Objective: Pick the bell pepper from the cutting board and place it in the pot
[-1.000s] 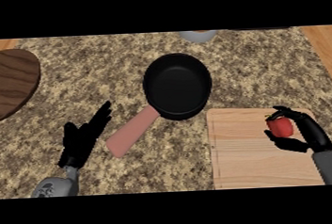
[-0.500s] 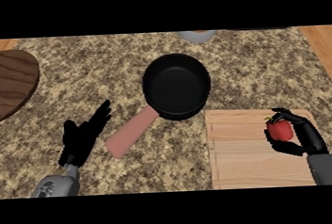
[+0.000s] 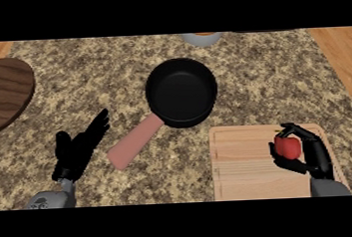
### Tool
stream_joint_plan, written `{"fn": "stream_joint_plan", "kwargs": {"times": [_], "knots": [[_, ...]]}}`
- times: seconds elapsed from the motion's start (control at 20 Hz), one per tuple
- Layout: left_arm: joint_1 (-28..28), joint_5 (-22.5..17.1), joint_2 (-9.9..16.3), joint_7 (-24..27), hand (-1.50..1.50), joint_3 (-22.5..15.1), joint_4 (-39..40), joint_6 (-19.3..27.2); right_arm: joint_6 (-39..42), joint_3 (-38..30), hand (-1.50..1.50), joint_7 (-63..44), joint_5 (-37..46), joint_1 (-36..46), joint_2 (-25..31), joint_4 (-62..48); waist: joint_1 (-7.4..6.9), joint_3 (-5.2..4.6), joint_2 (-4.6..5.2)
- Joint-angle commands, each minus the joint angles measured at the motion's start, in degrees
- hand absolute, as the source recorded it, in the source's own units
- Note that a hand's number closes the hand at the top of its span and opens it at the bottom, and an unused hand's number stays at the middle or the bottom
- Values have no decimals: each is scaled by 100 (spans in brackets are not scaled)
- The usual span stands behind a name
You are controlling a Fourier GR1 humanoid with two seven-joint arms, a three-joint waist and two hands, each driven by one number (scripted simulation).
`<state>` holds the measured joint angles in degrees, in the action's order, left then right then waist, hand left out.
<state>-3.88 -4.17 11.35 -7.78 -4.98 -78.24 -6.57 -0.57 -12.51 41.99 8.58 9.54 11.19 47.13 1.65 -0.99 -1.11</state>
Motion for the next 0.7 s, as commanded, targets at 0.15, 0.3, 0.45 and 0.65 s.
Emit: {"fn": "stream_joint_plan", "kwargs": {"times": [0.15,0.3,0.45,0.65], "knots": [[-71,147,-31,65,0,0,211,34,-723,745,150,-1670,441,-1222,-448,2916,21,75,64],[90,244,-123,-72,0,-163,-189,150,-1149,1087,150,-2102,955,-1927,-512,4081,-1,79,57],[133,107,-43,22,0,-36,-172,-22,-1353,1502,150,-2995,1513,-2100,-599,5153,-84,86,83],[31,269,-245,-253,0,-236,-355,170,-1414,1803,150,-4315,2477,-1748,-446,6155,-142,87,89]]}}
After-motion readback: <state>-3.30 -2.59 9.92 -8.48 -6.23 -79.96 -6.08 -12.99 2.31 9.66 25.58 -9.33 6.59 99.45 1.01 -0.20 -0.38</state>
